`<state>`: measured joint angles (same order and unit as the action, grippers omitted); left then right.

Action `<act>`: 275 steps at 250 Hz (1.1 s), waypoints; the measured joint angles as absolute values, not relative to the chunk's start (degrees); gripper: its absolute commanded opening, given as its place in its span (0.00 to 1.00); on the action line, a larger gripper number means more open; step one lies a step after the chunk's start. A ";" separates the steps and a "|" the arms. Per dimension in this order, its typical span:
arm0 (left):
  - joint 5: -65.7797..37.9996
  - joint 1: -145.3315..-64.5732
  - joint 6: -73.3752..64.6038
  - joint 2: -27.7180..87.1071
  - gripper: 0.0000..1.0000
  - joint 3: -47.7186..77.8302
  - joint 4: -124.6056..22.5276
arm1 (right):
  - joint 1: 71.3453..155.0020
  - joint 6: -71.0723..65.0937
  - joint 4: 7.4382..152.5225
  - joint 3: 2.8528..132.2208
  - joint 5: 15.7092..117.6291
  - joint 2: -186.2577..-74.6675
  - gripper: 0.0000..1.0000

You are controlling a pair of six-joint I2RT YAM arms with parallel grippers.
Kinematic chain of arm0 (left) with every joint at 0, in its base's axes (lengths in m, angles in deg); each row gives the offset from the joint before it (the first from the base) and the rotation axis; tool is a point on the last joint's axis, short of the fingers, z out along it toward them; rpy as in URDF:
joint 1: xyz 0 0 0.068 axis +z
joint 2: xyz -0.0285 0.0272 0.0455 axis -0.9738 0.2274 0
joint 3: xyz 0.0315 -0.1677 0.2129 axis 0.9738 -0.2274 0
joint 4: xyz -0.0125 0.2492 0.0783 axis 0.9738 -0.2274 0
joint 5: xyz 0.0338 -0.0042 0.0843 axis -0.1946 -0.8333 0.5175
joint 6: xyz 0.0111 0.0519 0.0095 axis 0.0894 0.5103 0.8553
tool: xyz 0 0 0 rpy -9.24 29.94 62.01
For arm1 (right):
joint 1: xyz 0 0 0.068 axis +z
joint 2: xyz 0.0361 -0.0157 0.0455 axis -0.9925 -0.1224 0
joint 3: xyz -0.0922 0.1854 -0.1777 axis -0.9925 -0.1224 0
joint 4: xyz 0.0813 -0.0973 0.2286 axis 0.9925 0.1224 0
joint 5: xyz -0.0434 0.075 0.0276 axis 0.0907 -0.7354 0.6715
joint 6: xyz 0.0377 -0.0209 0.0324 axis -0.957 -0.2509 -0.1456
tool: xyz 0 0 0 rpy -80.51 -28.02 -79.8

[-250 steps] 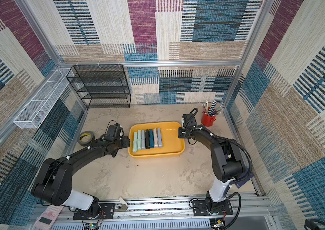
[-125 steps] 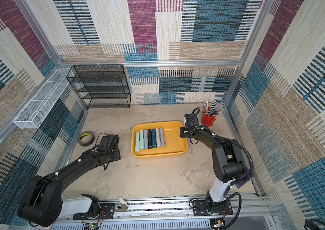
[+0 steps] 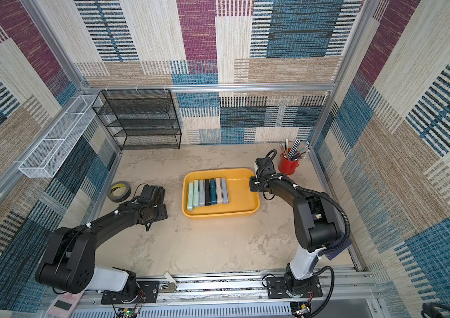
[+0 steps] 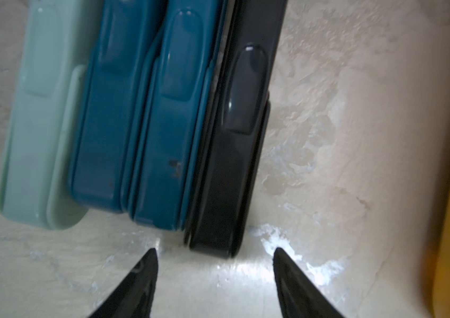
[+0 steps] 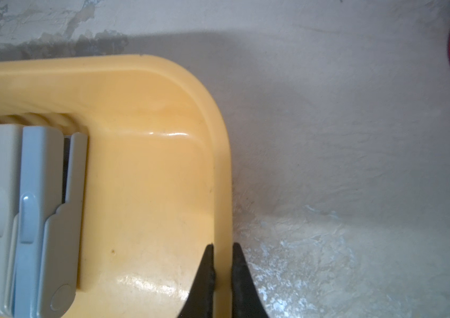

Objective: Put the pruning pliers into the storage box
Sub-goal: Pick up the pruning pliers from the center of the board, then adjust the storage box at the center of the board.

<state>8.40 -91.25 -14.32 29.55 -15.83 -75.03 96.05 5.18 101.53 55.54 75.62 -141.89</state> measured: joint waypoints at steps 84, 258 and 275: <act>6.72 -91.25 -12.90 36.87 0.62 -10.52 -75.08 | 95.77 5.18 101.14 55.93 75.60 -142.46 0.07; 6.96 -91.25 -9.65 44.28 0.25 -1.69 -80.26 | 95.59 5.16 100.15 56.04 74.61 -142.89 0.06; 6.96 -91.27 -9.65 43.95 0.19 -1.71 -80.56 | 95.59 5.05 100.11 56.02 74.59 -142.89 0.06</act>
<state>6.96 -91.27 -9.65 43.95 -1.71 -80.56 95.59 5.05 100.11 56.02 74.59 -142.89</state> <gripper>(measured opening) 0.255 0.110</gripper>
